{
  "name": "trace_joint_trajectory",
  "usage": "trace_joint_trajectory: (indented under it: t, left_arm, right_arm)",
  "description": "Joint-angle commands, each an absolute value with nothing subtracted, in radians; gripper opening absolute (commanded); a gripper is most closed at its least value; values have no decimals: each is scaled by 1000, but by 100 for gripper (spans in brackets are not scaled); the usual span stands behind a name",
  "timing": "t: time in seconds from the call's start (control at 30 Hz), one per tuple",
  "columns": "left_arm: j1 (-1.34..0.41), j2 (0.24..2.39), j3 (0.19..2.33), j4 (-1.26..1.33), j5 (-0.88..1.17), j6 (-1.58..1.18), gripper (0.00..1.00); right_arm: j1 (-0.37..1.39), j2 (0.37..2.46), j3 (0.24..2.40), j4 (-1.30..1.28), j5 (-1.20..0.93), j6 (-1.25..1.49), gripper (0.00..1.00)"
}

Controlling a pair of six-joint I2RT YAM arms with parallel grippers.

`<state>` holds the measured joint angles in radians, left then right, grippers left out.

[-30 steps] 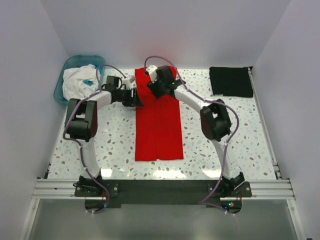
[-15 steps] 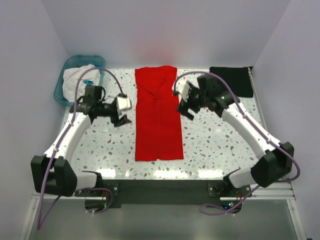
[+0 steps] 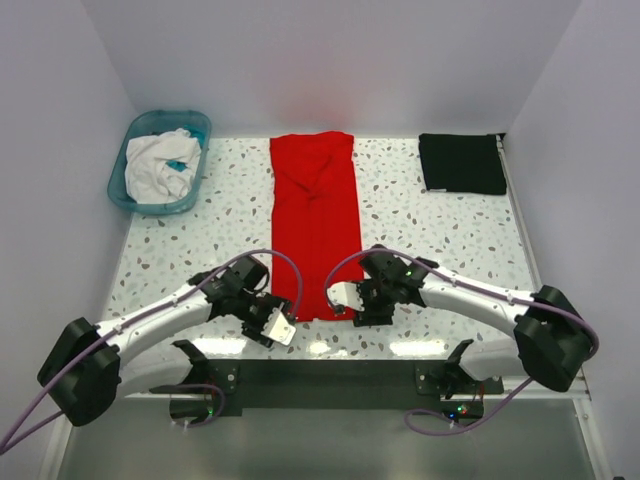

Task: Fold and stack the t-shirts
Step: Fold the tshirt

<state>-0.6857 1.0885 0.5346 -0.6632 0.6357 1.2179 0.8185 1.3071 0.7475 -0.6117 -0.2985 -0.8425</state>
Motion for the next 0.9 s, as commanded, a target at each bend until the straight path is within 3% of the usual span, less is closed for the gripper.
trace_joint_trajectory:
  t: [0.0,0.47,0.57,0.77,0.87]
  left_arm:
    - [-696,1118,526,-520,552,1180,64]
    - [-692,1248,486,-443,434,1273,60]
    - [-692,1276,489,-420,422,1261,55]
    - [-689,1330,517,-417,426,1261,19]
    - [-686,1309,543,-472,455,1287,5]
  right_arm:
    - [842,1328,704,-456,-249,-897,59]
    - [862,1420,673,-351,-225,-985,60]
    - [867,1466,678,-341,-224,-1000,56]
    - [865,1531,690,-344,-209,-993,20]
    - [867,1491,689,-359,-224,-965,0]
